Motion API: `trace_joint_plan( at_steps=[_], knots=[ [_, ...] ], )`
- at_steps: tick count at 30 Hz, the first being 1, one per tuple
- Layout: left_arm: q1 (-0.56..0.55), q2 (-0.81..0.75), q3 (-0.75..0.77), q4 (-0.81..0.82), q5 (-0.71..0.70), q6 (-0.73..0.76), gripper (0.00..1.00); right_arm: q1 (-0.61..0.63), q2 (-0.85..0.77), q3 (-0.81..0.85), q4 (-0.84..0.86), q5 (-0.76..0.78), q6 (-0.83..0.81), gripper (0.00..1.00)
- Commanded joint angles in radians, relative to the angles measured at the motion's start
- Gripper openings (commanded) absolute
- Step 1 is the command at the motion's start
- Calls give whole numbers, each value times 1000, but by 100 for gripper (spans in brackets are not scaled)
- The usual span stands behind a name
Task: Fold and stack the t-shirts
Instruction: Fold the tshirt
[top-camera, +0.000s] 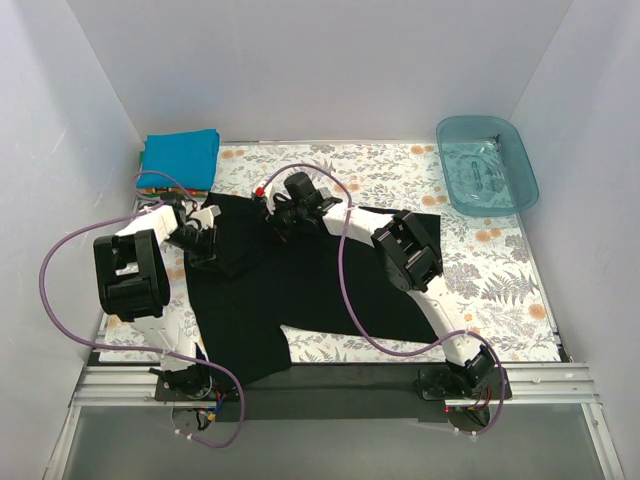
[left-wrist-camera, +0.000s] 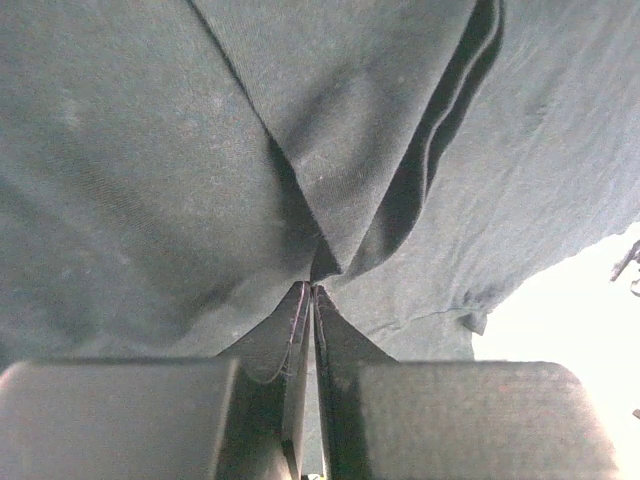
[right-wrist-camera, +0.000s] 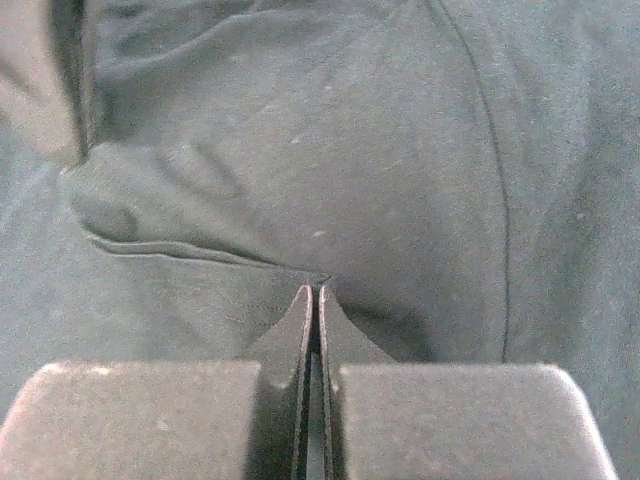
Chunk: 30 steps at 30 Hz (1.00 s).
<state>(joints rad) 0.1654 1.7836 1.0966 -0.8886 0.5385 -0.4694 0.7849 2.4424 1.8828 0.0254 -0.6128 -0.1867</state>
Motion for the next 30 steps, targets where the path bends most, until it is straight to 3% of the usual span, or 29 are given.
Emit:
trace_joint_plan(
  at_steps=[1,20,30],
  knots=[
    [14,-91,75,-58,17,9,1,-10,-143,-22,34,-53,3,1],
    [14,-108,267,-236,-45,11,0,-30,-336,-237,97,-123,69,1],
    [14,-145,201,-262,-54,35,0,-30,-364,-297,102,-183,96,1]
  ],
)
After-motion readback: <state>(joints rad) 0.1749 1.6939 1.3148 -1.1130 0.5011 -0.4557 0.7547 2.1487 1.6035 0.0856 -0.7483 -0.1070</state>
